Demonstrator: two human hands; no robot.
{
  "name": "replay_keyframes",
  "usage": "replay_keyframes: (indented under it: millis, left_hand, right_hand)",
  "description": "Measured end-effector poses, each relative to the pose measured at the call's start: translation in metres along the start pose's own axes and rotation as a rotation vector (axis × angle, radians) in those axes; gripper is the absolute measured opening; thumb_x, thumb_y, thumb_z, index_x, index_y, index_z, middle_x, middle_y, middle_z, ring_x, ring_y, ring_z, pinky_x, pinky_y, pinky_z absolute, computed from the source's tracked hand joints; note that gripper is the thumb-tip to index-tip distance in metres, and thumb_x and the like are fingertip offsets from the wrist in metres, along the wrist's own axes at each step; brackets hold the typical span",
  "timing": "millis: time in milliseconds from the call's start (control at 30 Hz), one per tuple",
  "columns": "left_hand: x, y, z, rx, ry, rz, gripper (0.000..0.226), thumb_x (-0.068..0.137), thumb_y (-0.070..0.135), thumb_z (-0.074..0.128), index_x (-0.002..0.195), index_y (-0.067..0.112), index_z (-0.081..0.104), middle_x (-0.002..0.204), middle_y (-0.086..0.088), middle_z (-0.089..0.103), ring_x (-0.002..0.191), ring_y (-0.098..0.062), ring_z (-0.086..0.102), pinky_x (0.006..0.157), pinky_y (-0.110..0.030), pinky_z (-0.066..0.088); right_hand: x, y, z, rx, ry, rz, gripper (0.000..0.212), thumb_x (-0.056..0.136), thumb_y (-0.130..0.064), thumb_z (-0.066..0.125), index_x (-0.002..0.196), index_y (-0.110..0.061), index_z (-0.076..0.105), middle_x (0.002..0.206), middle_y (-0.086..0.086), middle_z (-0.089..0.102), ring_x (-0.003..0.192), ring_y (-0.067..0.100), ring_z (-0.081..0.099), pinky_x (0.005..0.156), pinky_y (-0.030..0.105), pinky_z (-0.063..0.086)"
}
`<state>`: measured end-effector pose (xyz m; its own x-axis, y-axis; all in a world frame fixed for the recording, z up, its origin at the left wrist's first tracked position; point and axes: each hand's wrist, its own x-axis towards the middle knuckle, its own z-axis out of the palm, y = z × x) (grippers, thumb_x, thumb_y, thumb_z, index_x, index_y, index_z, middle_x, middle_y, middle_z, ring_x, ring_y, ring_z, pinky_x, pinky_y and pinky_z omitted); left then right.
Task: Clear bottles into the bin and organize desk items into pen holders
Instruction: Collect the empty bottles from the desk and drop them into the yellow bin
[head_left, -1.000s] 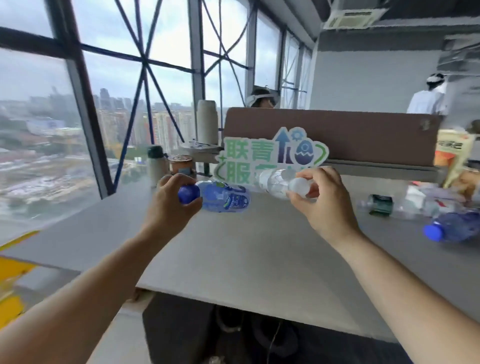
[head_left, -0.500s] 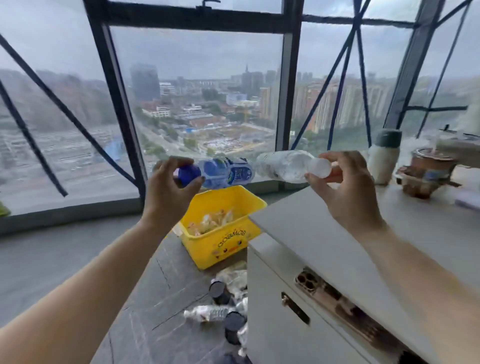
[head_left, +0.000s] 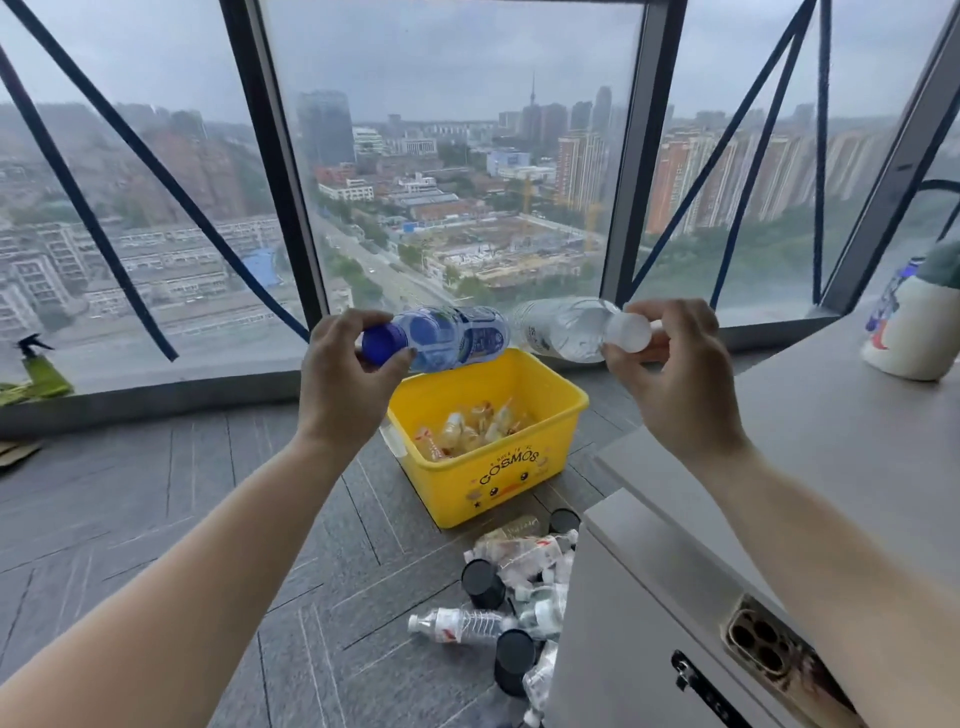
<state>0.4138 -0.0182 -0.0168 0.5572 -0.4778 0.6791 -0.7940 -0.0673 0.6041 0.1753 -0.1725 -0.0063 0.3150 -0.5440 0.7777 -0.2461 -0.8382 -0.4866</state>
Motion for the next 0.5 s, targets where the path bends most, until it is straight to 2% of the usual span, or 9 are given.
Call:
replay_keyframes:
  millis: [67,167,233,333,367,400,433,467,500]
  left_hand:
    - [0.014,-0.017,0.009,0.01,0.011,-0.001,0.038,0.078,0.019,0.077,0.111,0.013,0.061,0.106,-0.001,0.052,0.089,-0.025,0.062,0.072,-0.02,0.052]
    - [0.042,-0.041,0.025,-0.005,0.028,0.004,0.038,0.078,0.02,0.077,0.11,0.013,0.061,0.106,0.001,0.051,0.09,-0.026,0.062,0.075,-0.029,0.055]
    - [0.067,-0.055,0.039,-0.017,0.03,0.009,0.037,0.078,0.021,0.077,0.11,0.014,0.06,0.106,0.001,0.051,0.091,-0.026,0.061,0.077,-0.032,0.056]
    - [0.116,-0.075,0.067,0.002,0.019,0.01,0.04,0.081,0.02,0.074,0.117,0.014,0.058,0.116,-0.007,0.053,0.1,-0.027,0.058,0.085,-0.032,0.052]
    - [0.133,-0.083,0.079,0.052,-0.063,-0.019,0.049,0.083,0.019,0.071,0.128,0.015,0.052,0.131,-0.013,0.047,0.113,-0.03,0.053,0.093,-0.031,0.048]
    - [0.146,-0.092,0.09,0.155,-0.222,-0.086,0.065,0.086,0.018,0.068,0.143,0.019,0.036,0.149,-0.015,0.028,0.129,-0.035,0.041,0.104,-0.034,0.039]
    - [0.154,-0.101,0.099,0.28,-0.422,-0.18,0.082,0.088,0.018,0.064,0.151,0.028,0.012,0.159,-0.011,-0.002,0.141,-0.038,0.022,0.112,-0.042,0.028]
    - [0.158,-0.11,0.104,0.364,-0.593,-0.277,0.093,0.09,0.019,0.061,0.15,0.036,-0.008,0.157,-0.005,-0.025,0.145,-0.04,0.005,0.116,-0.052,0.018]
    - [0.158,-0.116,0.106,0.399,-0.703,-0.336,0.099,0.09,0.021,0.061,0.146,0.04,-0.018,0.152,0.0,-0.036,0.145,-0.039,-0.005,0.115,-0.058,0.012]
  right_hand:
    - [0.014,0.006,0.022,0.001,-0.01,-0.024,0.032,0.079,-0.01,0.075,0.105,0.001,0.061,0.105,0.007,0.047,0.073,-0.001,0.05,0.066,-0.005,0.037]
    - [0.041,0.017,0.057,-0.014,-0.006,-0.026,0.033,0.079,-0.011,0.075,0.106,0.001,0.06,0.107,0.013,0.05,0.073,0.013,0.053,0.065,-0.001,0.041]
    - [0.063,0.025,0.08,-0.06,-0.008,-0.02,0.034,0.078,-0.013,0.076,0.105,0.001,0.059,0.107,0.015,0.052,0.074,0.019,0.054,0.062,0.004,0.039]
    - [0.102,0.039,0.121,-0.118,-0.01,0.005,0.04,0.079,-0.016,0.076,0.111,0.0,0.056,0.113,0.02,0.052,0.081,0.028,0.06,0.064,0.016,0.041]
    - [0.115,0.047,0.138,-0.121,-0.065,0.057,0.05,0.08,-0.018,0.075,0.121,-0.003,0.051,0.121,0.021,0.048,0.091,0.033,0.061,0.07,0.023,0.045]
    - [0.126,0.054,0.154,-0.142,-0.209,0.159,0.068,0.08,-0.022,0.075,0.136,-0.008,0.039,0.134,0.022,0.039,0.105,0.038,0.058,0.082,0.031,0.048]
    - [0.132,0.063,0.169,-0.209,-0.411,0.288,0.089,0.079,-0.029,0.075,0.147,-0.016,0.02,0.145,0.021,0.026,0.119,0.04,0.05,0.095,0.039,0.045]
    - [0.136,0.069,0.182,-0.306,-0.587,0.378,0.104,0.078,-0.038,0.076,0.15,-0.023,0.002,0.153,0.019,0.013,0.129,0.041,0.042,0.104,0.045,0.039]
    - [0.137,0.073,0.191,-0.383,-0.69,0.406,0.11,0.076,-0.044,0.075,0.15,-0.026,-0.005,0.155,0.017,0.007,0.133,0.041,0.037,0.108,0.049,0.035]
